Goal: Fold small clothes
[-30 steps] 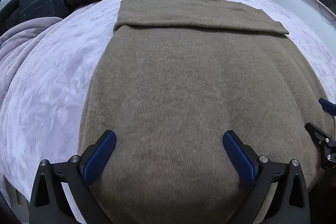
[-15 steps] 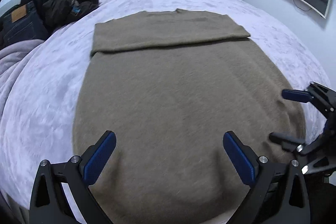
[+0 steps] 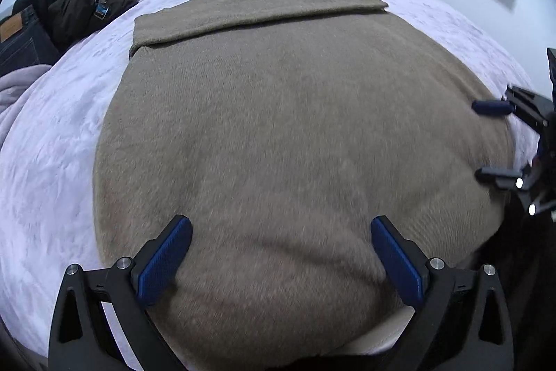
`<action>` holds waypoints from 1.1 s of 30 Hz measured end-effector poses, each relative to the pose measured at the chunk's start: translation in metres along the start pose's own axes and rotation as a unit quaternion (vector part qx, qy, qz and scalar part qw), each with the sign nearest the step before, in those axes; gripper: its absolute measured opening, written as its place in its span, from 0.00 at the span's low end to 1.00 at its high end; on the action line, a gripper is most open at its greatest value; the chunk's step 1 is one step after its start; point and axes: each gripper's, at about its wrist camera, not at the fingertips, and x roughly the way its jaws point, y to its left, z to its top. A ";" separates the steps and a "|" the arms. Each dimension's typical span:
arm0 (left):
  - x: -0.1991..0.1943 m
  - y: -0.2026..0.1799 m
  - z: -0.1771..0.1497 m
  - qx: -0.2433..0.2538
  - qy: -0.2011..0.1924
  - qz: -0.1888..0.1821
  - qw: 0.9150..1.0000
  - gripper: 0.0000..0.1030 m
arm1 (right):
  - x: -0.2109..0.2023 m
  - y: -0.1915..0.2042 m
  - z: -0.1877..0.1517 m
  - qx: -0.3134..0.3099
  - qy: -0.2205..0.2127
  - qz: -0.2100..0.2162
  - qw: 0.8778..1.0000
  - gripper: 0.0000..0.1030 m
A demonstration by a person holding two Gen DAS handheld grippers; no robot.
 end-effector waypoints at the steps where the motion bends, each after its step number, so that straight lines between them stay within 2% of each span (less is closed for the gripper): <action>1: 0.002 0.004 0.000 0.009 0.004 0.001 1.000 1.00 | -0.005 0.004 -0.007 -0.017 0.001 -0.006 1.000 0.83; 3: -0.001 0.004 -0.007 0.017 0.010 0.003 1.000 1.00 | -0.008 0.008 -0.014 -0.051 0.004 -0.020 0.999 0.84; 8: -0.017 0.002 -0.014 0.040 0.038 0.020 0.998 0.99 | -0.017 0.010 -0.023 -0.078 0.028 -0.032 0.996 0.85; 11: -0.036 0.000 -0.006 0.046 0.020 0.030 0.998 0.99 | -0.028 0.008 -0.014 -0.105 0.068 -0.030 0.992 0.85; 13: -0.044 0.000 0.007 0.036 -0.005 0.024 0.999 0.99 | -0.038 0.003 -0.005 -0.112 0.059 -0.020 0.992 0.85; 16: -0.040 -0.009 0.028 0.026 -0.030 0.006 0.999 0.99 | -0.050 -0.007 0.015 -0.101 0.017 -0.004 0.995 0.85; 18: -0.023 -0.019 0.041 0.026 -0.025 -0.001 0.999 0.99 | -0.046 -0.010 0.031 -0.080 -0.010 0.005 0.997 0.85; 21: 0.009 -0.034 0.042 0.040 0.005 0.001 0.999 0.99 | -0.016 -0.004 0.042 -0.068 0.000 -0.001 0.998 0.85; 22: 0.018 -0.034 0.039 0.044 0.018 0.008 0.999 1.00 | -0.001 -0.001 0.042 -0.071 0.016 -0.003 0.997 0.85; 23: 0.018 -0.032 0.033 0.041 0.007 0.006 0.999 1.00 | 0.012 0.002 0.036 -0.077 0.036 -0.008 0.996 0.85; 24: 0.014 -0.029 0.028 0.033 -0.004 -0.001 0.999 1.00 | 0.014 0.000 0.030 -0.072 0.026 -0.007 0.997 0.85; 25: 0.011 -0.023 0.022 0.027 -0.003 -0.008 1.000 1.00 | 0.007 -0.004 0.024 -0.056 0.004 -0.001 0.998 0.86; 29: 0.002 -0.004 -0.002 0.015 0.002 -0.020 1.000 1.00 | -0.009 -0.019 -0.007 -0.026 0.010 0.008 1.000 0.89; 33: -0.010 -0.006 0.004 0.030 0.023 -0.001 0.999 1.00 | -0.020 -0.014 -0.017 -0.065 0.034 -0.007 0.997 0.89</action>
